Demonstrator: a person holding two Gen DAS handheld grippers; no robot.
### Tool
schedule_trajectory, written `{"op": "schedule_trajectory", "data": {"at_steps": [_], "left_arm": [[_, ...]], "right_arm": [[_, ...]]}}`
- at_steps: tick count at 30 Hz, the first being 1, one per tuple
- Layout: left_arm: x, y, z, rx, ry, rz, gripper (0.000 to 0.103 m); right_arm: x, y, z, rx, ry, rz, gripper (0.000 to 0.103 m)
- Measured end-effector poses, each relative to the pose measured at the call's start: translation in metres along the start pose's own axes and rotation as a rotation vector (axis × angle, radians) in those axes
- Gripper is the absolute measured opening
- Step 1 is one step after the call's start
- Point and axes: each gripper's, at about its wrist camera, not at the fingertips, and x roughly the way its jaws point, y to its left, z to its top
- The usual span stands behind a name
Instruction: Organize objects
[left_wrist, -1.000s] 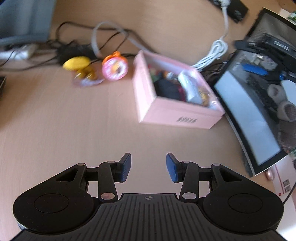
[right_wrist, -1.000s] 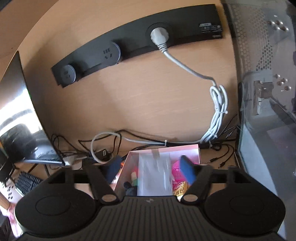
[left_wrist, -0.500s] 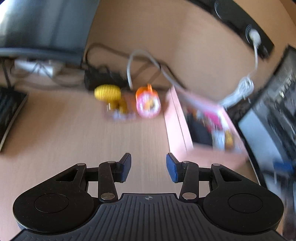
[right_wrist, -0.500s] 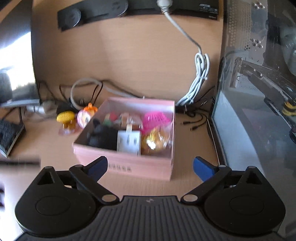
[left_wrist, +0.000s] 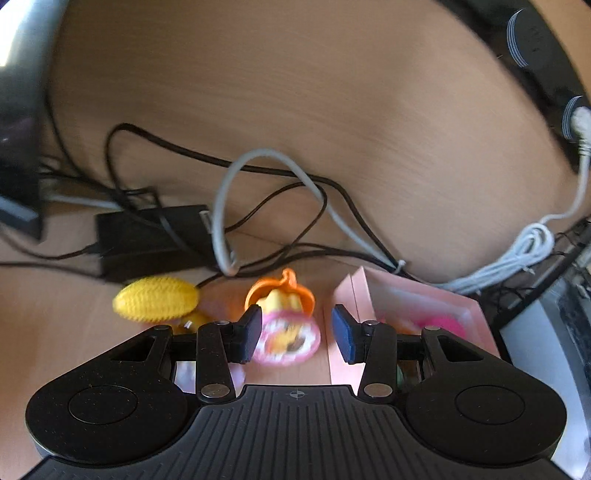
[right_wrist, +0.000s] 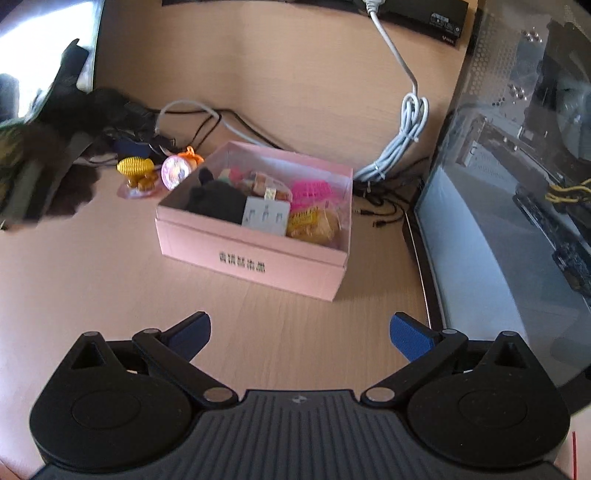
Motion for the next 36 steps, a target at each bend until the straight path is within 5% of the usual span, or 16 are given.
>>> {"op": "schedule_trajectory", "data": {"at_steps": [6, 14, 20, 29, 36], "left_arm": [[0.040, -0.009, 0.018, 0.025, 0.062, 0.050, 0.045], [0.058, -0.010, 0.003, 0.047, 0.143, 0.128, 0.045], [0.016, 0.002, -0.032, 0.011, 0.201, 0.057, 0.045], [-0.081, 0.008, -0.103, 0.171, 0.245, -0.035, 0.043], [-0.162, 0.034, -0.105, 0.030, 0.071, -0.046, 0.043]], "right_arm": [[-0.003, 0.002, -0.013, -0.022, 0.022, -0.039, 0.103], [-0.001, -0.001, -0.022, 0.022, 0.064, -0.061, 0.103], [-0.002, 0.005, -0.023, 0.015, 0.061, -0.051, 0.103], [-0.002, 0.022, -0.015, -0.028, 0.033, 0.026, 0.103], [0.015, 0.035, 0.055, -0.017, -0.045, 0.199, 0.103]]}}
